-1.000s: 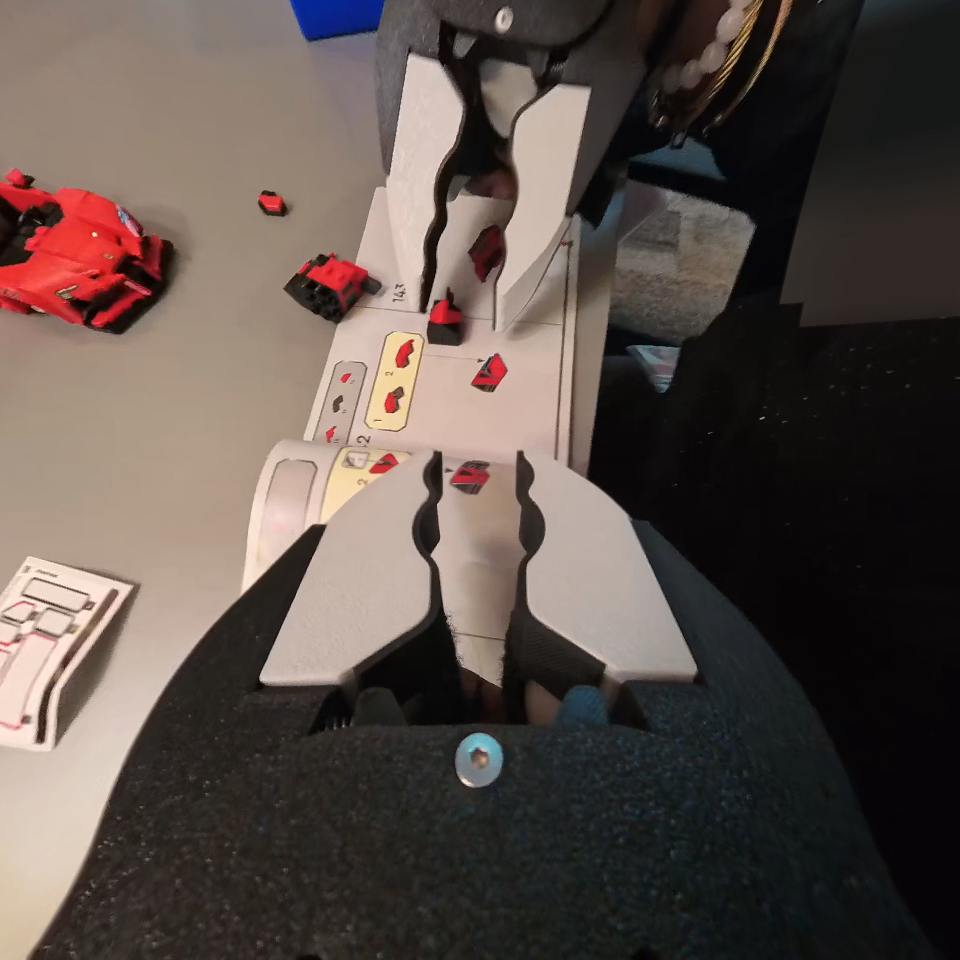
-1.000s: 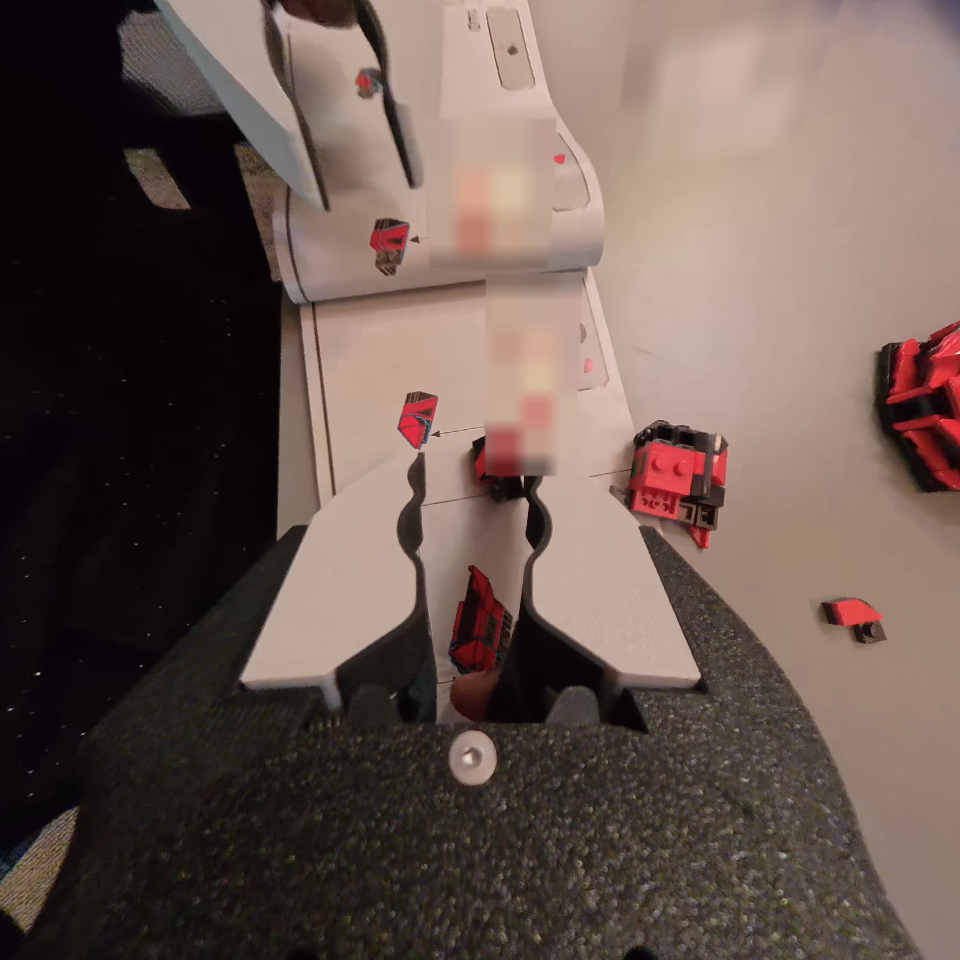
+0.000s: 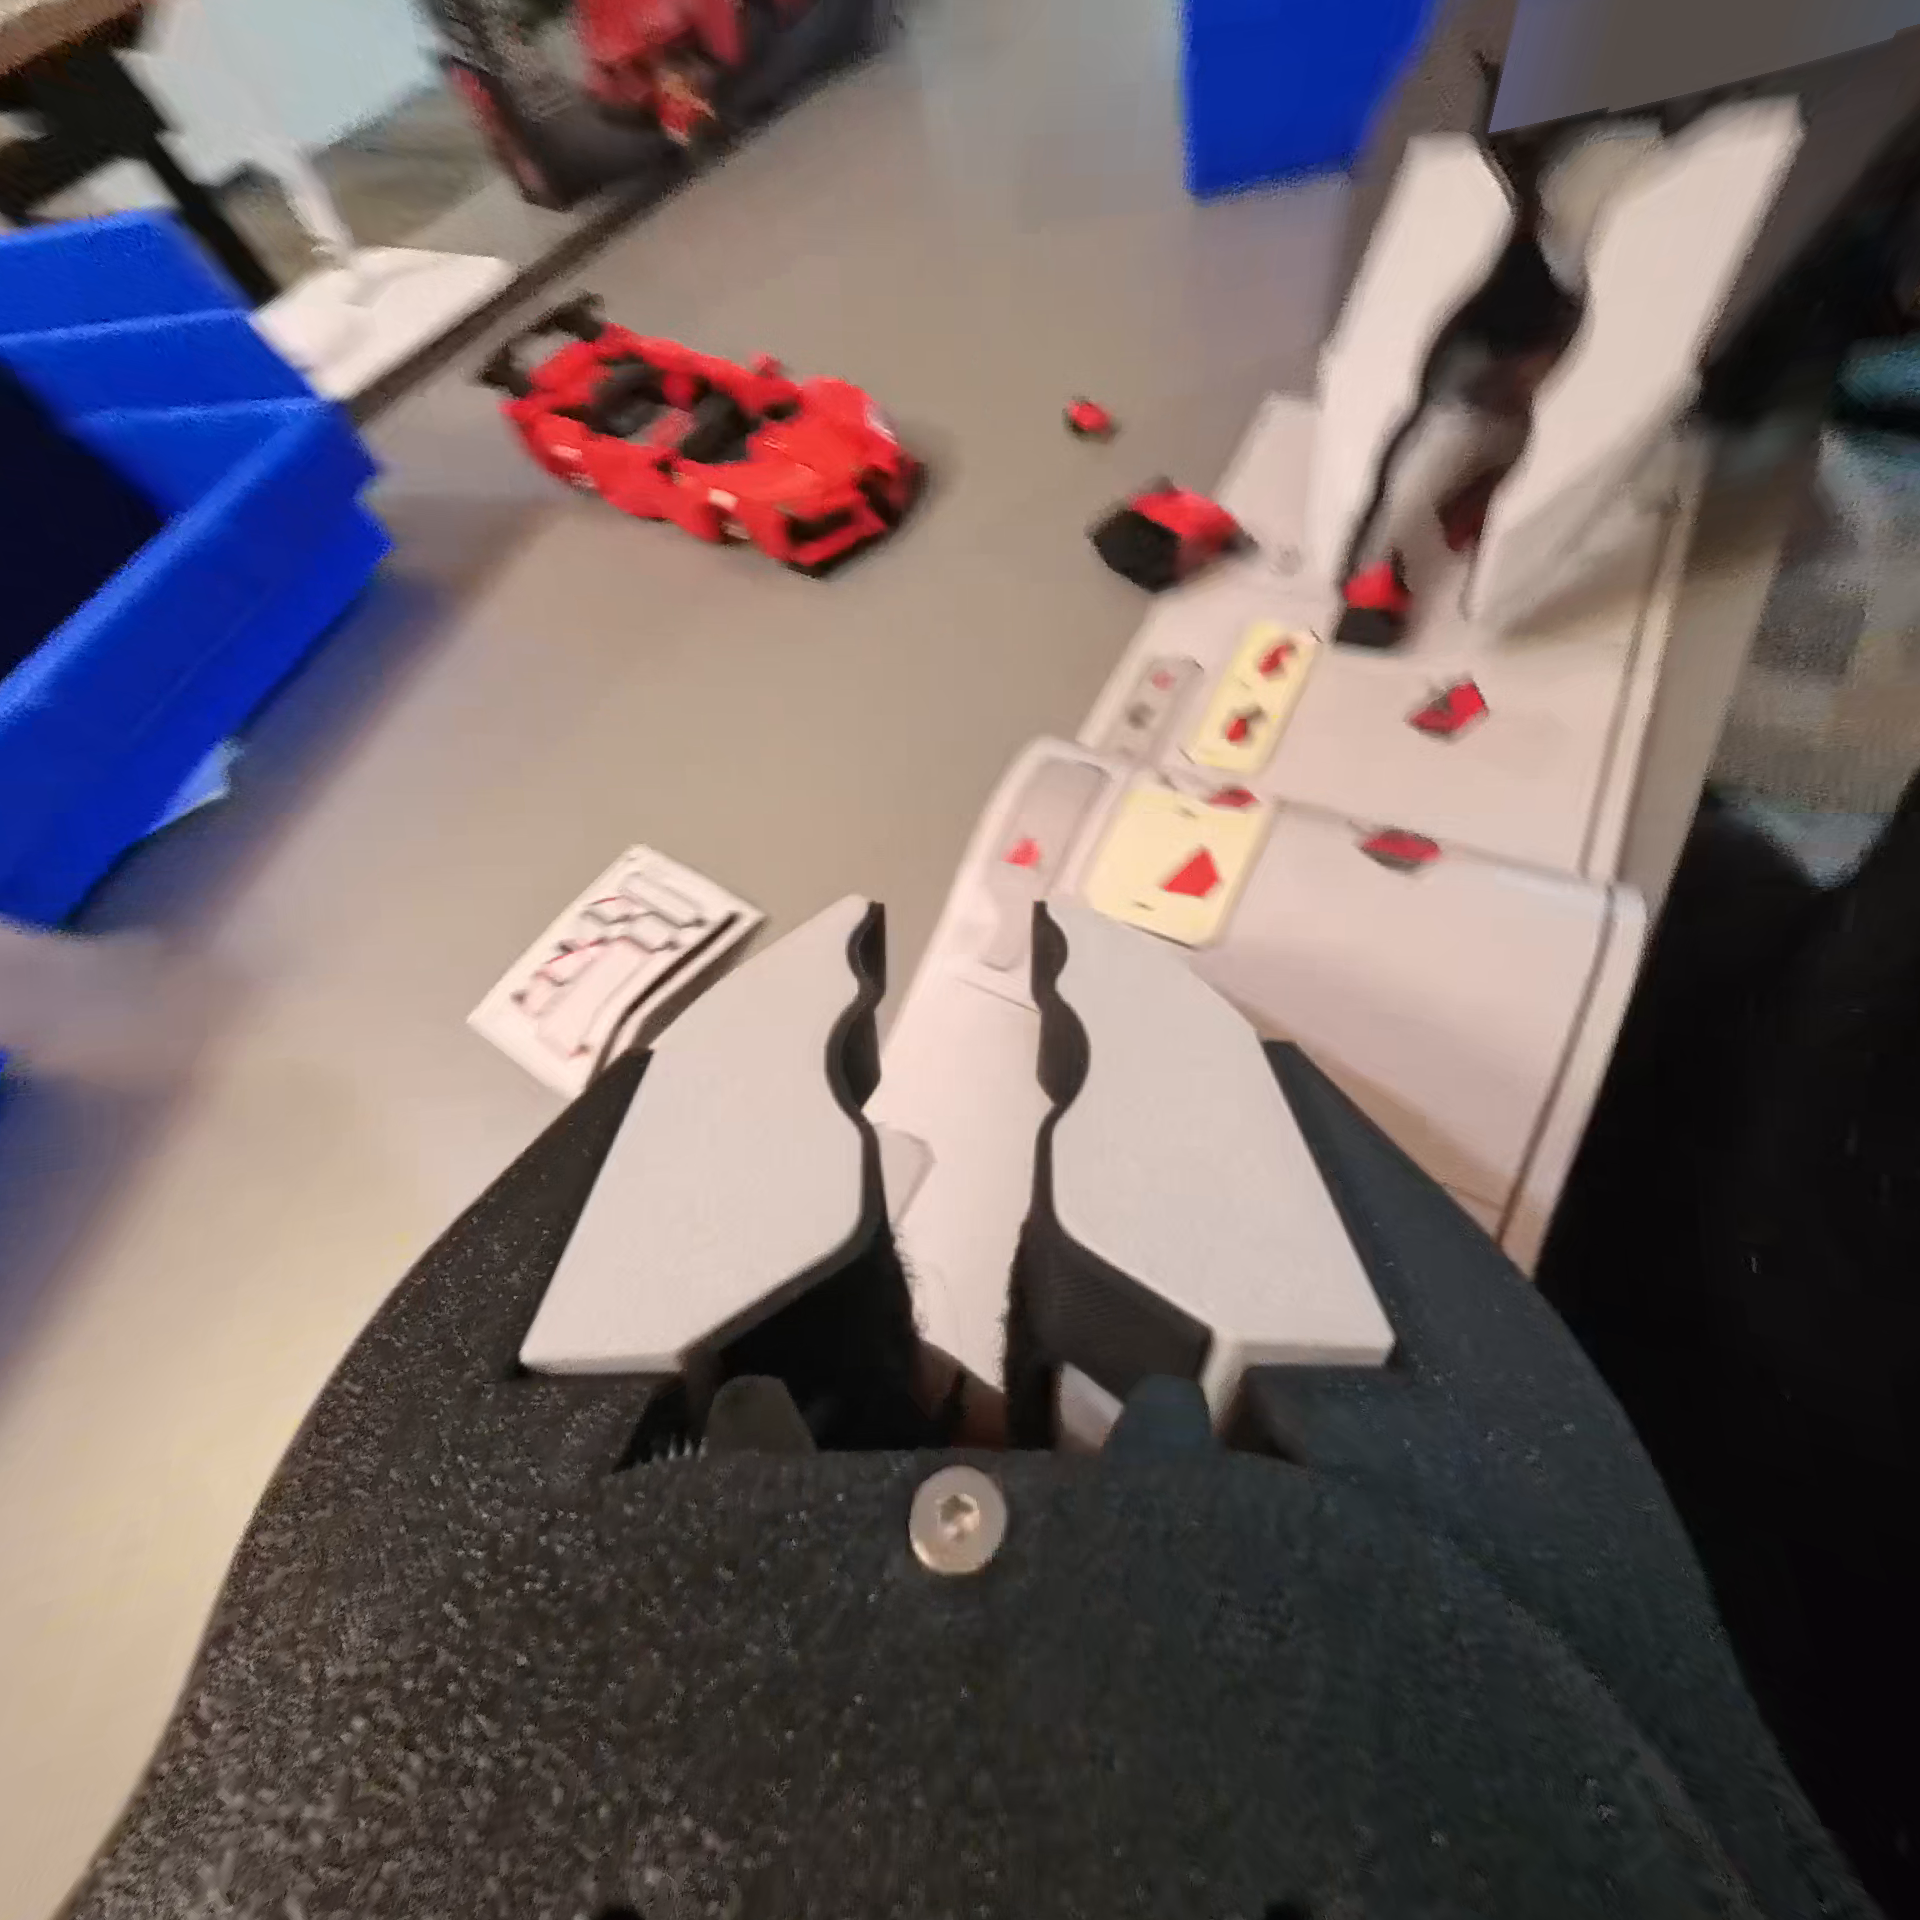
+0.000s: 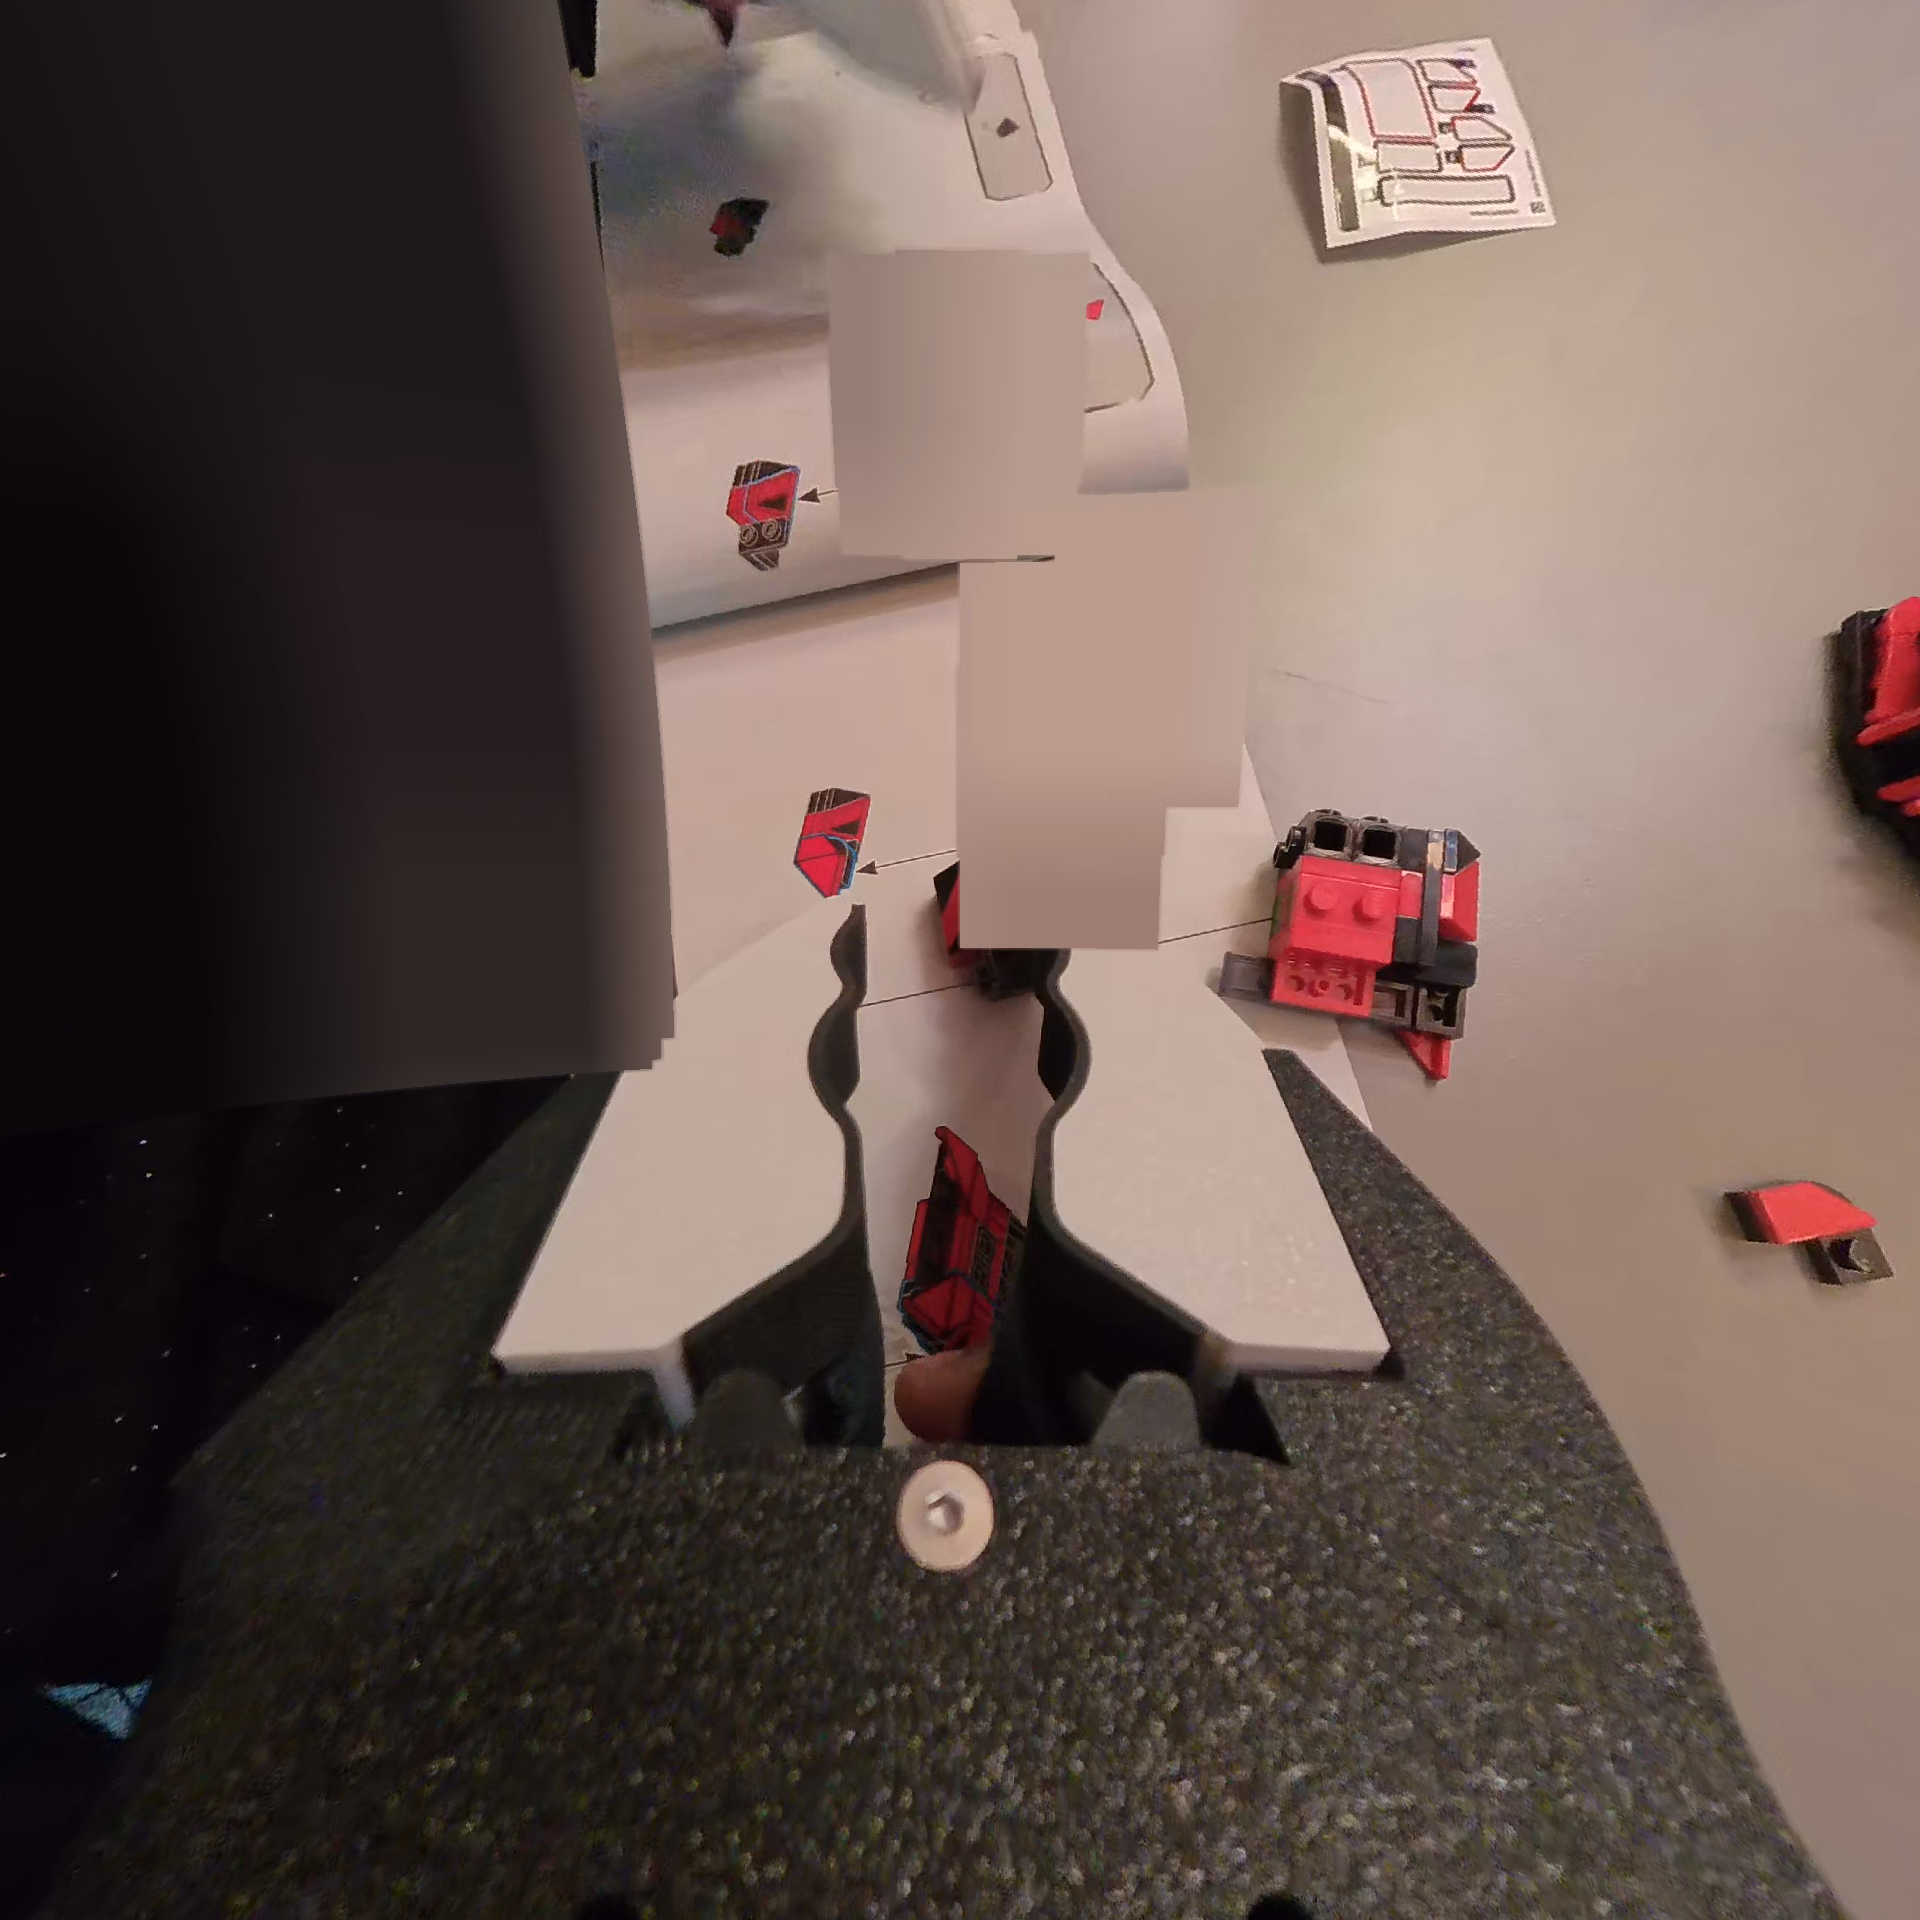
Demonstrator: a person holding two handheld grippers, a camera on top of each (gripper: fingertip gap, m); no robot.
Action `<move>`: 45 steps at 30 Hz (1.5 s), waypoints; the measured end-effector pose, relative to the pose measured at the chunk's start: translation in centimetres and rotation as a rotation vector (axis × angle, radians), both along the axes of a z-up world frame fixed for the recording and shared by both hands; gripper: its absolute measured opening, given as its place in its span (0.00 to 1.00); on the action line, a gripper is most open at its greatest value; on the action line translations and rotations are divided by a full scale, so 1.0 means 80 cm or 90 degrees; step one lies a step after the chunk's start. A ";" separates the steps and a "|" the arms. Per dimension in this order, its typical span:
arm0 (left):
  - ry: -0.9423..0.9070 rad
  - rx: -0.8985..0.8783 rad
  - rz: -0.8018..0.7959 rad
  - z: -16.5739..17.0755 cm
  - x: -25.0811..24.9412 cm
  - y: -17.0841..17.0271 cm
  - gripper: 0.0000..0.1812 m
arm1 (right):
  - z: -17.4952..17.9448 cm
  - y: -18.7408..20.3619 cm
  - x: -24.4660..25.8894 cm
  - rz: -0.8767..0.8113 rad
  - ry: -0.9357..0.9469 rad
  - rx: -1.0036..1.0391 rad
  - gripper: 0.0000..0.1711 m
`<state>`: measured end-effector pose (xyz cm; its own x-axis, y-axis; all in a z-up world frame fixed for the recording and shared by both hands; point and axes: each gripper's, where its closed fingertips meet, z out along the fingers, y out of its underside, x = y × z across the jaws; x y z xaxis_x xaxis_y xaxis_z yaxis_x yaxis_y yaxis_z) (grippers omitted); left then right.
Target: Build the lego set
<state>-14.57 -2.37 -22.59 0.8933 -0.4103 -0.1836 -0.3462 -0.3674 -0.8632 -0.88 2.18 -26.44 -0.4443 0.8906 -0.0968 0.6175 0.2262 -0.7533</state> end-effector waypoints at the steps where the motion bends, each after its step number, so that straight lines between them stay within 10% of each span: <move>1: -0.048 0.033 0.040 0.013 -0.015 0.002 0.12 | 0.000 0.000 0.000 0.000 -0.001 -0.001 0.18; 6: -0.254 0.172 0.115 0.064 -0.059 -0.008 0.00 | -0.002 0.000 0.000 -0.001 -0.008 -0.002 0.18; 19: -0.033 -0.010 -0.141 -0.002 0.102 0.017 0.02 | -0.002 0.002 -0.002 -0.005 -0.007 -0.006 0.17; 34: 0.015 -0.149 -0.134 -0.052 0.090 0.003 0.00 | -0.006 0.002 -0.003 -0.004 -0.011 0.016 0.17; 45: -0.031 -0.179 -0.144 -0.052 0.092 0.004 0.00 | 0.174 0.071 0.117 -0.266 0.223 0.082 0.21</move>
<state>-7.21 -2.07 -26.72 0.7789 -0.6271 0.0052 -0.4072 -0.5120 -0.7564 8.51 7.89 -12.56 -0.0364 0.9928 0.1146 0.3916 0.1196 -0.9123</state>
